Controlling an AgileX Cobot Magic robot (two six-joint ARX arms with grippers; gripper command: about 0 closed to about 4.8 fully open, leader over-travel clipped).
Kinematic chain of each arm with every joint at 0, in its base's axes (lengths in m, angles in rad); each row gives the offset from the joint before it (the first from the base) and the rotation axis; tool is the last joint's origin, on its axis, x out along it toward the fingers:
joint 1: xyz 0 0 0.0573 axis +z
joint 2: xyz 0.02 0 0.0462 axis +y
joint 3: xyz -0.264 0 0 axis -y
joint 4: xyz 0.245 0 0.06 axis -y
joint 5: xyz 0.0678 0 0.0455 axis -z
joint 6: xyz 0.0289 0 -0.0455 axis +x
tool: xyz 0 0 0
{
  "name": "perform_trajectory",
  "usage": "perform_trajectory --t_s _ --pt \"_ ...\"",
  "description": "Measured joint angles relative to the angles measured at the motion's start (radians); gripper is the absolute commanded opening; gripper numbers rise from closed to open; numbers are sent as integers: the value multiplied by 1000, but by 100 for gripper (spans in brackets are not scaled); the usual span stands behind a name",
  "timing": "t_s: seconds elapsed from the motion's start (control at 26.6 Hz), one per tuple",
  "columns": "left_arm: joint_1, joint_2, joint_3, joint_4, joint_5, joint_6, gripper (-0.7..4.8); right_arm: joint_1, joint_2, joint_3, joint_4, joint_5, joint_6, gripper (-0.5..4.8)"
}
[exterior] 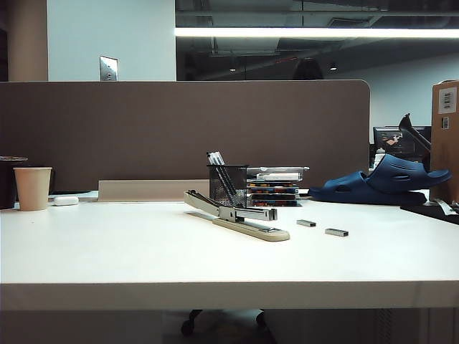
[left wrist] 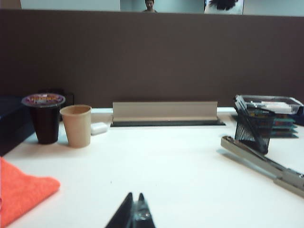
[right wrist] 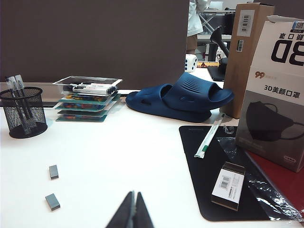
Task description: Pick up a set of staples and put them into the open stapler.
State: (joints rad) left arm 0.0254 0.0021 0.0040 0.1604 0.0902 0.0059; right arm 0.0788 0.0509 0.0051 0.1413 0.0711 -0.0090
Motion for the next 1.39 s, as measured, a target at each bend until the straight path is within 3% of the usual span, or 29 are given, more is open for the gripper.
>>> perform_trajectory --t_s 1.01,1.39 --pt "0 0 0 -45 1 0 -5 0 0 1 0 -22 0 -7" --pt "0 0 0 -45 127 0 -5 0 0 119 -104 -22 0 -7"
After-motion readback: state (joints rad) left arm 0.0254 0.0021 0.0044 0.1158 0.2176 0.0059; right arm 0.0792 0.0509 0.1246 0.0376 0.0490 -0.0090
